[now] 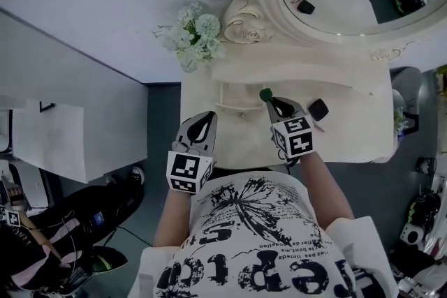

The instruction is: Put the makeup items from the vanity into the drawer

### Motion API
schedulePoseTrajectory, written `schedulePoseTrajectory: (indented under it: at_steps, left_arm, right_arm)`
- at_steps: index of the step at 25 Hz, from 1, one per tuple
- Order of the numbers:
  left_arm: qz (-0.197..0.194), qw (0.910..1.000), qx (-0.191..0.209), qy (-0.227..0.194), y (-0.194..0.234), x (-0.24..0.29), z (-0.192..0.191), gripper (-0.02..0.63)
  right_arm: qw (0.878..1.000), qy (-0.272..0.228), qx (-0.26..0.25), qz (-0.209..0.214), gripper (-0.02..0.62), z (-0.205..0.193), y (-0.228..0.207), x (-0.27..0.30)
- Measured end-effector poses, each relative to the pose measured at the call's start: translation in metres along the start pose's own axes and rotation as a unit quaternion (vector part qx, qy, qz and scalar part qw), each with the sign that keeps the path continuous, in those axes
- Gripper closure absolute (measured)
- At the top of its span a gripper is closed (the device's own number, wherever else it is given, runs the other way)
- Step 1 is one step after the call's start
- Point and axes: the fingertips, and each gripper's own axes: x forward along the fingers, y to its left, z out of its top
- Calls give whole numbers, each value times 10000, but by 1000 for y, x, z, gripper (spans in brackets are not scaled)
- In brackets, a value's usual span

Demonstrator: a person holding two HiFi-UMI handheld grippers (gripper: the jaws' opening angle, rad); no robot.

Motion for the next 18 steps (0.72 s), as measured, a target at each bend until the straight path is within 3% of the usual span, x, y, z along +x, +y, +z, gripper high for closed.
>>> schedulePoseTrajectory:
  at_steps: [5,11,15,18]
  left_arm:
    - [254,9996,-150,13,23,-12,-7,586]
    - [410,9988,-256,68,40,-21,-18,586]
    - [398,9988,-282,65,44,-21,-19,586]
    - [343,9990,-273,15,43,-19,-16,586]
  right_arm:
    - [9992,187,-193,293,554,7,27,30]
    - [9970,622,-312,344,547,-4,40,53]
    - [9965,702,-330,314,439,-6,42,55]
    - [9972,642,-294,243,437,-5,38,49]
